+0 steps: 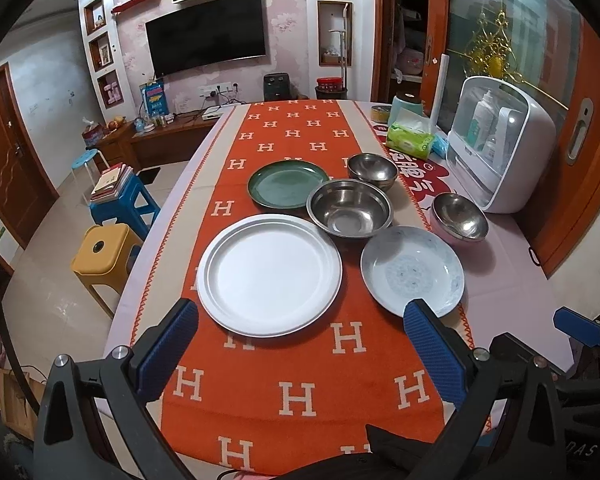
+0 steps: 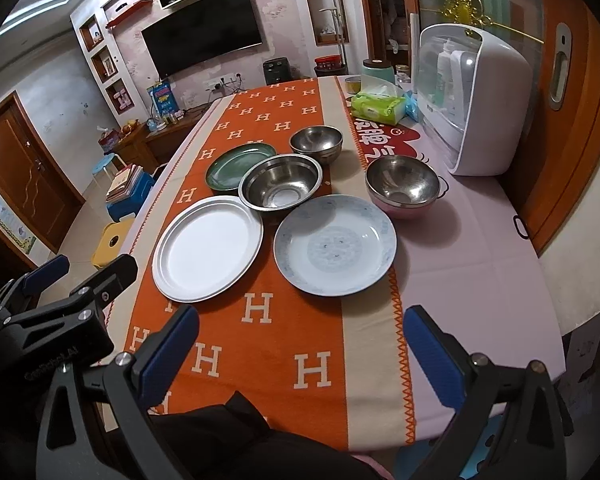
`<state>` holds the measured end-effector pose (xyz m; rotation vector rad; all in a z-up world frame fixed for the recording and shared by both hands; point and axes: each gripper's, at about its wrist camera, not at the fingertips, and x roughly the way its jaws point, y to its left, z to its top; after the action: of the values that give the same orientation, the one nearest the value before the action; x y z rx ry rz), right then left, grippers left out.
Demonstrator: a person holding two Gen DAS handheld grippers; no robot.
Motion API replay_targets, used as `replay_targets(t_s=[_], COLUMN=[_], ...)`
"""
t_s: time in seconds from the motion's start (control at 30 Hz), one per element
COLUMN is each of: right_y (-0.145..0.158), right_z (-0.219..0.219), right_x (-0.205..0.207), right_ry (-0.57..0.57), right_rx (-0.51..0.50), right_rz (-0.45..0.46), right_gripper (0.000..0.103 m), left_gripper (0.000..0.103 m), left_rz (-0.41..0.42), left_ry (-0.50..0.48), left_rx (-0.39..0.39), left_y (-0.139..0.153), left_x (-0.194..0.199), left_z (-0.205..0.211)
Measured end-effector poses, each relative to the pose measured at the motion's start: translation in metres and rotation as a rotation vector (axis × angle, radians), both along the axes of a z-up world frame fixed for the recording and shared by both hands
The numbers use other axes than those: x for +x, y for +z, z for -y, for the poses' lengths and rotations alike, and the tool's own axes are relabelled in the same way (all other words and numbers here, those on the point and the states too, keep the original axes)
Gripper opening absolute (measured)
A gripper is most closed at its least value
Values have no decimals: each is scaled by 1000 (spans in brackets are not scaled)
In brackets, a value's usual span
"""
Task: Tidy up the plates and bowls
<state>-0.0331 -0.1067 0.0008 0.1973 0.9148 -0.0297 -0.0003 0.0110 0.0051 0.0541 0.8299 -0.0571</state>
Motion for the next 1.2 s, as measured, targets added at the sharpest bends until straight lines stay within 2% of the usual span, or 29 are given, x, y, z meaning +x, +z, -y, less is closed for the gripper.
replay_targets(t_s=[0.67,1.2], right_y=[-1,-9], right_z=[-5,-11], right_x=[-5,-8], right_ry=[16,33], right_rx=[8,51], right_rz=[21,4], right_gripper=[102,102], left_gripper=[102,102], left_rz=[-1,-75], left_ry=[18,71], left_rx=[-14,15], left_y=[0,-12], left_x=[-11,-13], left_z=[-5,-17])
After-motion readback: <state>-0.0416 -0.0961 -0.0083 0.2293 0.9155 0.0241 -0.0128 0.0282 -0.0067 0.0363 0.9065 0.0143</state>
